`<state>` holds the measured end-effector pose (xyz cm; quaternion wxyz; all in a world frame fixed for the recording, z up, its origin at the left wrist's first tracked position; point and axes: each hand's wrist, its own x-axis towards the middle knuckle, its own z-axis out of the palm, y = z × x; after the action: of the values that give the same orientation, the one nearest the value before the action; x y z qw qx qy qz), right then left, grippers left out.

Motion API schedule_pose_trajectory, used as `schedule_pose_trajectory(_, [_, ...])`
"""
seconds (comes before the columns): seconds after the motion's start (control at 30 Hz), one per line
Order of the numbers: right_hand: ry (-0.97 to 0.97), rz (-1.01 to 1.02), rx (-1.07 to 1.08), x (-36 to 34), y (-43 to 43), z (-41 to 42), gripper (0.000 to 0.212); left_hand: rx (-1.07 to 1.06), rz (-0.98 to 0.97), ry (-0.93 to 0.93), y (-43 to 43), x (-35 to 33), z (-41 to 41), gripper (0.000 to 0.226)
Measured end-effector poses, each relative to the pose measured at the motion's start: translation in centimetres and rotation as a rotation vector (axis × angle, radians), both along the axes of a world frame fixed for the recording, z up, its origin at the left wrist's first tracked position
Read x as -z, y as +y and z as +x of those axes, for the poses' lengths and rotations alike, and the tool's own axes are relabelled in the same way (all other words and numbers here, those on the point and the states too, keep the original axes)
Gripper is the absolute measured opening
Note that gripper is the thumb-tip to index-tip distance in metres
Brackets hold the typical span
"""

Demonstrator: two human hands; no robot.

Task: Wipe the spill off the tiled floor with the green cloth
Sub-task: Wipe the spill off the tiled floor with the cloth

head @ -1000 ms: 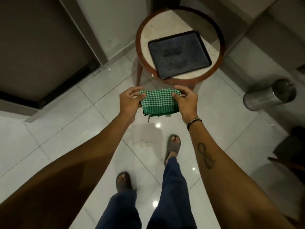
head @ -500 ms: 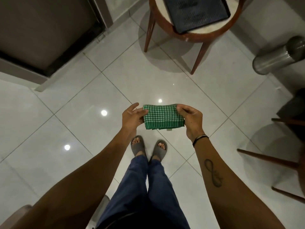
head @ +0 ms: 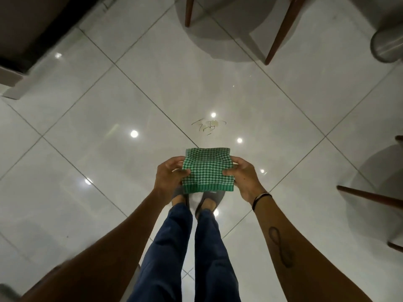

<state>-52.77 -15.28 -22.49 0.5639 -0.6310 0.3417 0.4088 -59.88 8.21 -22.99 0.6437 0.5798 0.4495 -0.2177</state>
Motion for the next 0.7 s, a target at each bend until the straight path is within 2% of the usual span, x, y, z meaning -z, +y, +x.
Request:
schedule_pose_trajectory(0.23, [-0.101, -0.163, -0.048, 13.5, -0.6, -3.2, 0.045, 0.113, -0.094, 0.046, -1.3, 12.4, -1.2, 0.054])
schedule_pose_trajectory(0.33, [-0.150, -0.216, -0.065, 19.0, -0.7, -3.2, 0.043, 0.204, -0.031, 0.000, -1.1, 17.7, -0.4, 0.056])
schedule_pose_trajectory(0.53, [-0.335, -0.438, -0.237, 30.3, -1.0, -1.4, 0.041, 0.346, 0.077, -0.062, -0.2, 27.3, 2.9, 0.053])
schedule_pose_trajectory(0.6, [-0.374, -0.552, -0.382, 33.9, -0.8, -1.6, 0.054, 0.569, 0.175, -0.036, 0.7, 31.8, 3.4, 0.050])
schedule_pose_trajectory(0.67, [-0.417, -0.672, -0.623, 37.0, 0.1, -2.2, 0.069, 0.994, 0.361, -0.037, 1.7, 36.0, 3.4, 0.047])
schedule_pose_trajectory(0.7, [-0.497, -0.712, -0.741, 38.4, 0.7, -2.3, 0.072, 1.182, 0.478, -0.040, 2.1, 37.8, 3.2, 0.050])
